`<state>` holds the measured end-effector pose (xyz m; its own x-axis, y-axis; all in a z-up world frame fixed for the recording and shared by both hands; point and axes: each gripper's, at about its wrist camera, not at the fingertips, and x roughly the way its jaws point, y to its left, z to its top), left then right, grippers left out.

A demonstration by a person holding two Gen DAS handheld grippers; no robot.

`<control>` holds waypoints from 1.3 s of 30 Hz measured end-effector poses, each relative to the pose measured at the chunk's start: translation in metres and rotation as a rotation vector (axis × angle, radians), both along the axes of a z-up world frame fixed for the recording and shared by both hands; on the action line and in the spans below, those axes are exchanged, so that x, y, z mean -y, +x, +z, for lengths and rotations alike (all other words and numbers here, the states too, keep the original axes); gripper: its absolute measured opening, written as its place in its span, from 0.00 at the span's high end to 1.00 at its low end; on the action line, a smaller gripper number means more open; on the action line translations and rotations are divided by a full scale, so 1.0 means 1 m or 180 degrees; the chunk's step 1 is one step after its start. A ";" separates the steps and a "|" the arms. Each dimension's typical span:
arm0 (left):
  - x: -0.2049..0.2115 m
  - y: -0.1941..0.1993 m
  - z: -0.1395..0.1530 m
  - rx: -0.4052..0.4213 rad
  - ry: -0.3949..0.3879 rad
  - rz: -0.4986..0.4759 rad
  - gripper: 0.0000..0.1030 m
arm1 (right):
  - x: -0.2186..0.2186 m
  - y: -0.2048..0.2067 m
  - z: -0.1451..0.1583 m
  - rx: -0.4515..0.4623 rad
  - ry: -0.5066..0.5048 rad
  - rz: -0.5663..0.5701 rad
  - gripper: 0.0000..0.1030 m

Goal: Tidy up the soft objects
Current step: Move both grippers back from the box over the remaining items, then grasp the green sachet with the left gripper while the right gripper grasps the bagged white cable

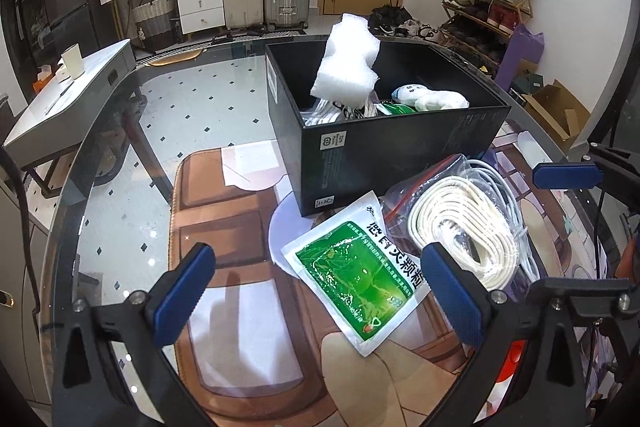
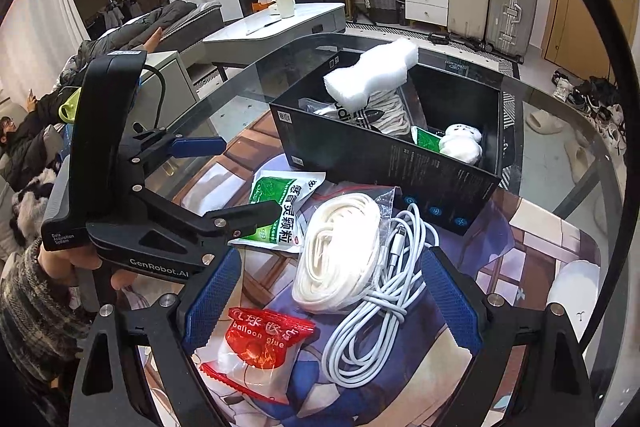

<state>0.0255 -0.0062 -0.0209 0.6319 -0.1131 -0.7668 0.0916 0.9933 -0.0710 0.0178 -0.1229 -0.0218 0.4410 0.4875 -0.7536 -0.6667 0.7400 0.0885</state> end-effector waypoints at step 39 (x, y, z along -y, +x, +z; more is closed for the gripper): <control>-0.009 0.012 -0.014 -0.0194 -0.0198 0.0098 0.19 | -0.010 0.009 -0.016 0.0071 -0.0307 -0.0007 0.23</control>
<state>0.0371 0.0025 -0.0346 0.5881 -0.1428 -0.7961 0.0547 0.9891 -0.1370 0.0267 -0.1127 -0.0378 0.4592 0.4121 -0.7870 -0.6661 0.7458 0.0018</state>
